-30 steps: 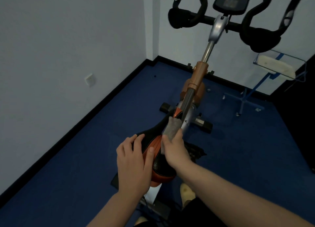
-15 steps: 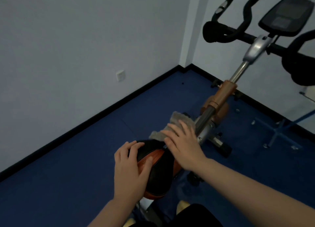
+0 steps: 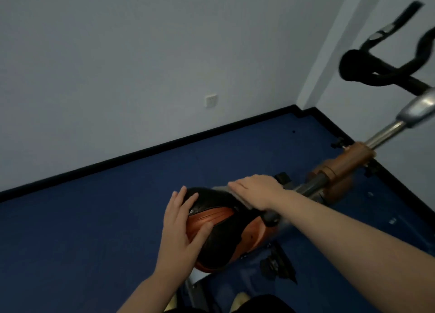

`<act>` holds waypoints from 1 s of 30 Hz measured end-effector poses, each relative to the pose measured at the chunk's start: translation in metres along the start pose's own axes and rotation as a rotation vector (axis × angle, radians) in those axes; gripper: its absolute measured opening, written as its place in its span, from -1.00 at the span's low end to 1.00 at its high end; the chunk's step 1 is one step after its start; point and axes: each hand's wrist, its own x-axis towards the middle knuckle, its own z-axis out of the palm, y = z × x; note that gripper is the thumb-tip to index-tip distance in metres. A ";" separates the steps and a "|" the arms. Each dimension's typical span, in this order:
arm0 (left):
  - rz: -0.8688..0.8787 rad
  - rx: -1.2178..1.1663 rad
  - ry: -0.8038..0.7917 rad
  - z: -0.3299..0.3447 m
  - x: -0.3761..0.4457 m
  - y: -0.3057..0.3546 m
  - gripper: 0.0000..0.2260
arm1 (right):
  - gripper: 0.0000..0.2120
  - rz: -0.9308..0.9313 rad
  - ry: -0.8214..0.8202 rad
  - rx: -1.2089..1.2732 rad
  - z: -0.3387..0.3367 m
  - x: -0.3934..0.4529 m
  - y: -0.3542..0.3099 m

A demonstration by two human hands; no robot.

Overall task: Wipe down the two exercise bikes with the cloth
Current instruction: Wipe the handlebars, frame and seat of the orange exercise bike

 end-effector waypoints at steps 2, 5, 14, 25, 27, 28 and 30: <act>-0.046 -0.056 -0.001 -0.001 -0.012 -0.002 -0.37 | -0.66 -0.014 0.015 -0.032 0.002 0.012 -0.015; -0.202 -0.237 0.056 0.003 -0.031 -0.003 -0.22 | -0.57 -0.098 0.053 0.202 0.014 0.024 -0.050; -0.628 -0.474 0.105 0.013 -0.045 -0.003 -0.31 | -0.59 -0.255 -0.073 0.293 0.000 0.051 -0.073; -0.664 -0.618 0.010 0.017 -0.048 0.004 -0.64 | -0.46 -0.710 -0.144 -0.272 -0.010 0.058 -0.119; -0.695 -0.643 -0.007 0.019 -0.050 0.004 -0.62 | -0.47 -0.884 -0.187 -0.314 -0.015 0.058 -0.119; -0.698 -0.674 -0.012 0.020 -0.050 0.005 -0.63 | -0.51 -0.891 -0.209 -0.291 -0.021 0.063 -0.118; -0.700 -0.694 -0.026 0.018 -0.050 0.005 -0.60 | -0.58 -0.704 -0.242 -0.182 -0.032 0.079 -0.116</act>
